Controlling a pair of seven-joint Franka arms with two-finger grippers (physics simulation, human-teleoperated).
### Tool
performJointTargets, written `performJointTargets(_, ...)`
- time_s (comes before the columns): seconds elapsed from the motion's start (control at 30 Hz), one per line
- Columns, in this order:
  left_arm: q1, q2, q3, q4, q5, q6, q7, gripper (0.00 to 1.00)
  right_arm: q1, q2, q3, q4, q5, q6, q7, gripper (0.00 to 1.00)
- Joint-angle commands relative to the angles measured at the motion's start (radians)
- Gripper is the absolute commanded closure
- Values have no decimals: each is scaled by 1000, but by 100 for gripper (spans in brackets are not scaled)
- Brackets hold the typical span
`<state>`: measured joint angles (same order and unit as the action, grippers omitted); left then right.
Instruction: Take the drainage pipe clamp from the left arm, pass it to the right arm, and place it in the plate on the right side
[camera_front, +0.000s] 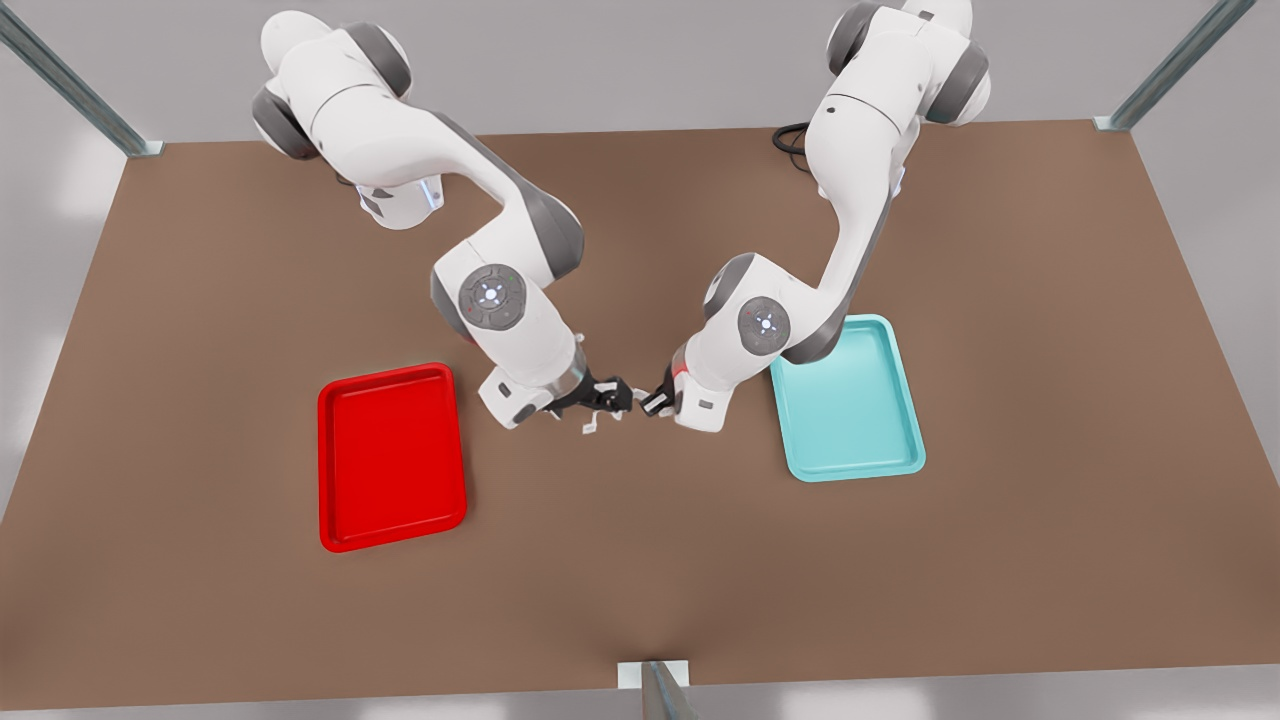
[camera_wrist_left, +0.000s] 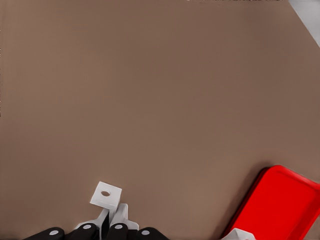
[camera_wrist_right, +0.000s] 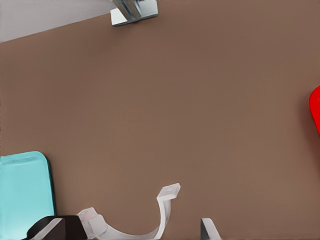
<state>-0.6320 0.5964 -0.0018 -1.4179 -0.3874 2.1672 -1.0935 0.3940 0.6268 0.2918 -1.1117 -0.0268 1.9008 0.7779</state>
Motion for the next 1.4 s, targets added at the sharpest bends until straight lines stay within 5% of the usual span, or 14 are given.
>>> performJointTargets(0.0, 0, -1, 0, 1, -2, 0, -313, 79, 0, 1, 0, -3, -2, 53, 498, 0)
performJointTargets(0.8, 2, -12, -1, 1, -2, -1, -318, 79, 9, 57, 0, -145, -85, 73, 425, 2)
performJointTargets(0.93, 2, -12, -1, 1, -4, -1, -319, 79, 20, 59, 0, -149, -85, 115, 423, 17)
performJointTargets(1.07, 3, -12, -1, 1, -4, -1, -318, 79, 26, 60, 0, -151, -84, 138, 402, 78)
performJointTargets(1.2, 3, -12, -1, 1, -4, -1, -318, 79, 26, 60, 0, -151, -84, 141, 402, 79)
performJointTargets(1.27, 8, -12, 2, 1, 5, -3, -289, 0, 28, 60, 1, -145, -82, 142, 406, 79)
performJointTargets(1.37, 2, -55, 0, 4, 7, -59, -289, 0, 31, 60, 7, -140, -79, 175, 403, 79)
